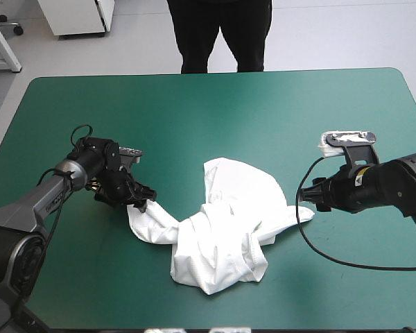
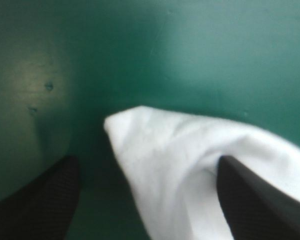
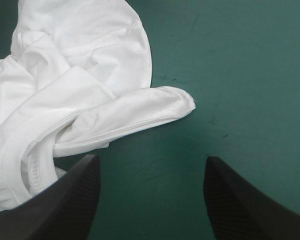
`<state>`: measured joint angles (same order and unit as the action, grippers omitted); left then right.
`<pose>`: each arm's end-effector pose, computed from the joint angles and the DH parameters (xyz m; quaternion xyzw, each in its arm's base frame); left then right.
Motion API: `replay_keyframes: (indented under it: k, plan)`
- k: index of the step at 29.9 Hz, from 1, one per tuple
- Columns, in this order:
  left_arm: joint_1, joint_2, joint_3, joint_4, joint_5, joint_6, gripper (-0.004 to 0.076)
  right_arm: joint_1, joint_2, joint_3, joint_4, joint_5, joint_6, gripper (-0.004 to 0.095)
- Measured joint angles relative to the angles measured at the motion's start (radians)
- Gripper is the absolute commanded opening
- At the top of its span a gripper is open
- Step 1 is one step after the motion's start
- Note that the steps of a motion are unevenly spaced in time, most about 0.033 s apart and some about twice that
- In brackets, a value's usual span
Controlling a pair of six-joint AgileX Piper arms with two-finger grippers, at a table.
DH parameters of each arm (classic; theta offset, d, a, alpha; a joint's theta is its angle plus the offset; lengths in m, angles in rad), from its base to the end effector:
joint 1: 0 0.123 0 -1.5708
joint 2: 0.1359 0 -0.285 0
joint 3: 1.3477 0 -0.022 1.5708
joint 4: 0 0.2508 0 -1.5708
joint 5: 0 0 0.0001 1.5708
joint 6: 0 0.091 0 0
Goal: Fold the cloth
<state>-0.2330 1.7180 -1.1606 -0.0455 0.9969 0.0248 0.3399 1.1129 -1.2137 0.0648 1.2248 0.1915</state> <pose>0.3130 -0.0779 0.2122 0.1171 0.9916 -0.0250 0.0495 0.1851 0.0713 0.3836 -0.0689 0.9616 0.1004 0.2460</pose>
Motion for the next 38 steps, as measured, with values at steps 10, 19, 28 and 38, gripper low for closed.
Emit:
replay_keyframes:
  k: [10, 19, 28, 38]
  plan:
    - [0.000, 0.020, -0.012, -0.006, -0.027, 0.011, -0.0004, 0.000, 0.000, 0.000, 0.149, 0.022, -0.061, 0.0432]
    - [0.000, 0.021, -0.012, -0.020, -0.029, 0.019, -0.0004, 0.191, -0.001, 0.048, 0.155, 0.012, -0.016, 0.0411]
    - [0.000, 0.021, -0.012, -0.020, -0.028, 0.023, -0.0004, 0.647, 0.038, 0.177, -0.081, -0.077, 0.264, 0.0706]
    - [0.000, 0.021, -0.013, -0.022, -0.025, 0.028, -0.0004, 0.737, 0.214, 0.238, -0.190, -0.226, 0.464, 0.0675]
